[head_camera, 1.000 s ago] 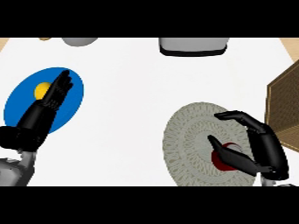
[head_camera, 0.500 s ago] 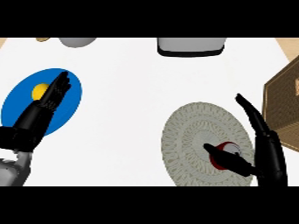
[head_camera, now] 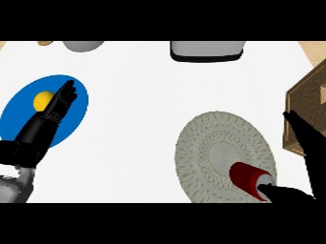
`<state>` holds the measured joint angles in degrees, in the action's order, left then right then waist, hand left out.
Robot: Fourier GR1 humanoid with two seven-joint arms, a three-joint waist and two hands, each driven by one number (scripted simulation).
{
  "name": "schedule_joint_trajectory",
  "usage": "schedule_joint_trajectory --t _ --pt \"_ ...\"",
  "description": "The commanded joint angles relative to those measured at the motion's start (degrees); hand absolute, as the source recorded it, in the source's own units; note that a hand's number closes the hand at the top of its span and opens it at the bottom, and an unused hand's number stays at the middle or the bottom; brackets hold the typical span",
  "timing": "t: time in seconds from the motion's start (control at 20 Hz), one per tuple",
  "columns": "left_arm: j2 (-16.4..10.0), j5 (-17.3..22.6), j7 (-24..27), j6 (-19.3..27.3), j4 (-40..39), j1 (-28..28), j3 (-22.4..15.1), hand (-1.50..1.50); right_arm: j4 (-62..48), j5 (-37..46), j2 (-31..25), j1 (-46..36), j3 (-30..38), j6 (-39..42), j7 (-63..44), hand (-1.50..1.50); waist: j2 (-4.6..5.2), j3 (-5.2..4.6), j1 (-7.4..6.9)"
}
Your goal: Pick the can from the placemat and place it in the basket
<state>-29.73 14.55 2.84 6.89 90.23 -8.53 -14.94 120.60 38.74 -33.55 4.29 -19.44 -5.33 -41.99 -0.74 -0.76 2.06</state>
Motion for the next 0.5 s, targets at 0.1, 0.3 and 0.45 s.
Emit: schedule_joint_trajectory --t 0.1,0.3,0.45 --pt "1.0 -0.6 -0.7 -0.2 -0.6 -1.6 -0.4 0.00 17.1 -9.2 -3.6 -0.2 -1.6 19.4 -20.8 -1.50 0.37 0.32 -0.44" --pt "0.2 1.1 -1.2 -2.5 -1.4 -3.7 1.8 0.00 24.1 -18.2 -4.0 -3.8 2.5 26.1 -31.8 -1.50 0.71 0.50 -1.33" --pt "2.0 -2.0 0.9 -0.6 -1.1 -0.1 -0.6 0.00 27.4 -22.4 -5.3 -2.6 6.2 26.9 -33.9 -1.50 0.47 0.56 -1.05"
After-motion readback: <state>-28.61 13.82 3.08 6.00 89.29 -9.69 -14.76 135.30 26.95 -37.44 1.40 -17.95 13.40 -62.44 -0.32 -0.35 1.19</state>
